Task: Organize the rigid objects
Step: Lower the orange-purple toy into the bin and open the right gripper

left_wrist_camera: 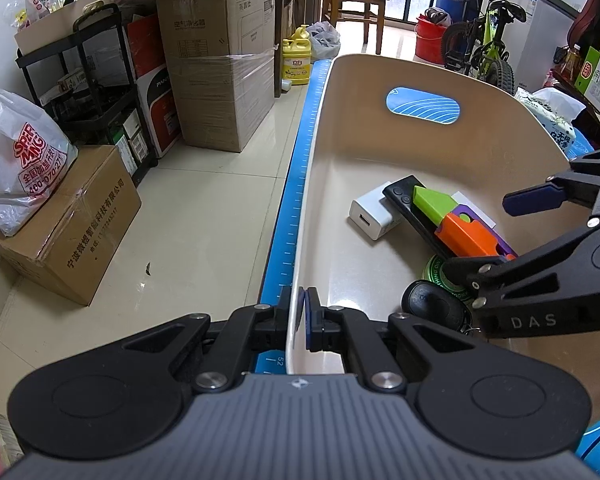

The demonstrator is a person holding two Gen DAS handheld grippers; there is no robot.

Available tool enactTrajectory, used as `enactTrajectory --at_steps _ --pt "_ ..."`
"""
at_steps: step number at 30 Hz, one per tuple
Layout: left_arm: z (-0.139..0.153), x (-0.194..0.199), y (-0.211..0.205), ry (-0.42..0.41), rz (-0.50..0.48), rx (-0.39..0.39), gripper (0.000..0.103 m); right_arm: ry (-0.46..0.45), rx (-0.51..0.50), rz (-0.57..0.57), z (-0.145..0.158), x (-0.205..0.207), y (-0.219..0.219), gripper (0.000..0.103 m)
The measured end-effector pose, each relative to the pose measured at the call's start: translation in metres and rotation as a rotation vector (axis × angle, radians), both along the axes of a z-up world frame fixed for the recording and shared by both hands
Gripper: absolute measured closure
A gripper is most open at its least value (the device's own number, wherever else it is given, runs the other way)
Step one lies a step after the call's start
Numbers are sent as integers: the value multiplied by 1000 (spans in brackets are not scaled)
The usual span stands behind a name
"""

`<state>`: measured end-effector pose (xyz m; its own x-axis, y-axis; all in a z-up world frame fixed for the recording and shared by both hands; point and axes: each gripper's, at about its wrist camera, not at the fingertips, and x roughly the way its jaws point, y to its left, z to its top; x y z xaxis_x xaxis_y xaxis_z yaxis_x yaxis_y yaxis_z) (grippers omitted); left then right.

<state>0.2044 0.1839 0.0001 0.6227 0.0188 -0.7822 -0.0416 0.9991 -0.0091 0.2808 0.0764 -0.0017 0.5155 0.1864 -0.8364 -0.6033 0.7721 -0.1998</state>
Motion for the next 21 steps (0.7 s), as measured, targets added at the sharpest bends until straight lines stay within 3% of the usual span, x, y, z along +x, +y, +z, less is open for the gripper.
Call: enactTrajectory --at_steps 4,12,21 --pt "0 0 0 0 0 -1 97 -31 -6 3 2 -4 0 23" --pt "0 0 0 0 1 -2 97 -156 107 -50 21 -19 -24 15" --pt "0 0 0 -1 2 0 97 -286 221 -116 62 -28 -87 6"
